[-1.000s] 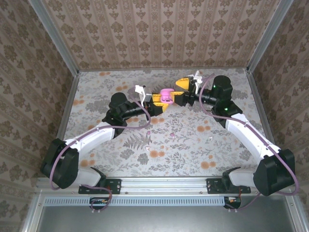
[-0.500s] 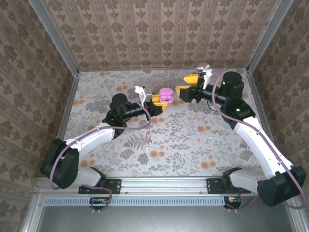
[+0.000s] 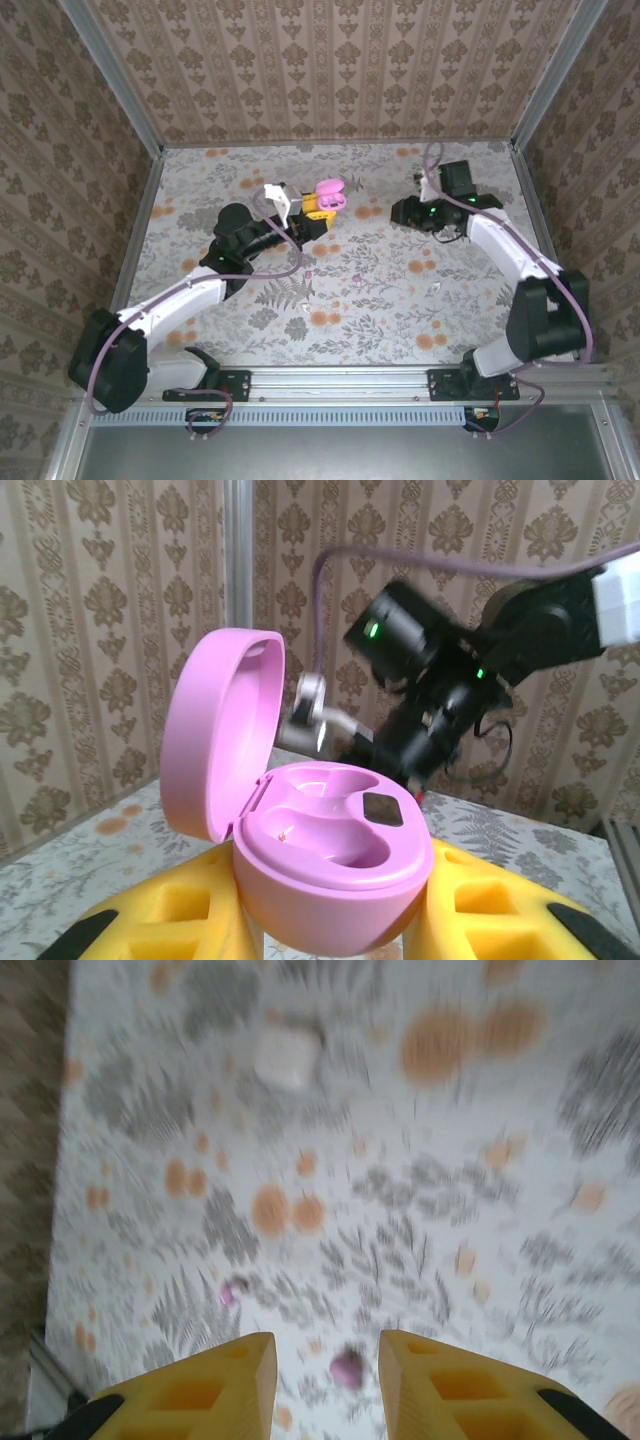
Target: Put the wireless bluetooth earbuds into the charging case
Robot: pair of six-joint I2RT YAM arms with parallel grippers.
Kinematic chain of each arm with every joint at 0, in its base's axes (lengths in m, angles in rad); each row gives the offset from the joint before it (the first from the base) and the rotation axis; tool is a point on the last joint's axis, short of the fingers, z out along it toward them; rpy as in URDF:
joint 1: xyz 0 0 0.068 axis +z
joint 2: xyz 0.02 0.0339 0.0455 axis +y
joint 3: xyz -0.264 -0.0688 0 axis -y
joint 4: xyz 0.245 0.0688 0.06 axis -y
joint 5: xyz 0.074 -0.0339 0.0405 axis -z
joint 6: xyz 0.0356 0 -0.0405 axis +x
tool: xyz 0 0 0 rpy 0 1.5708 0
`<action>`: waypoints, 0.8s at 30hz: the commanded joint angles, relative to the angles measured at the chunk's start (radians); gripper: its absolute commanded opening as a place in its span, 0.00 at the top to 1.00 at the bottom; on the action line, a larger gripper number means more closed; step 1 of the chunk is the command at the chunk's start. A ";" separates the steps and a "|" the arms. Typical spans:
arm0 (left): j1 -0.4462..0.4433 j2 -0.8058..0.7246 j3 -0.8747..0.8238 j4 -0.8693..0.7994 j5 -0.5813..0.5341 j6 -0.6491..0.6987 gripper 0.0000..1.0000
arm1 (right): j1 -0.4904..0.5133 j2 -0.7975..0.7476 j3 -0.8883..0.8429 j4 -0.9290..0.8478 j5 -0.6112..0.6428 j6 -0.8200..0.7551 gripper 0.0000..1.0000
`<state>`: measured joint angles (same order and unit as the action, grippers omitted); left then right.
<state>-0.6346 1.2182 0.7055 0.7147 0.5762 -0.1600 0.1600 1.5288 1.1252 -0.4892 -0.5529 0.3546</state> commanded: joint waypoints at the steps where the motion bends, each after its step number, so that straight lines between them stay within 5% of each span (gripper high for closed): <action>1: 0.000 -0.046 -0.028 -0.024 -0.053 0.044 0.67 | 0.094 0.073 0.054 -0.144 0.012 -0.029 0.66; 11: 0.001 -0.148 -0.058 -0.116 -0.093 0.101 0.67 | 0.235 0.305 0.160 -0.231 0.031 -0.117 0.64; 24: 0.001 -0.167 -0.061 -0.117 -0.098 0.097 0.67 | 0.281 0.436 0.235 -0.354 0.083 -0.226 0.62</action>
<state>-0.6346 1.0691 0.6483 0.5880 0.4812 -0.0811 0.4366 1.9419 1.3247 -0.7712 -0.5102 0.1734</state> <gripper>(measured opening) 0.331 0.381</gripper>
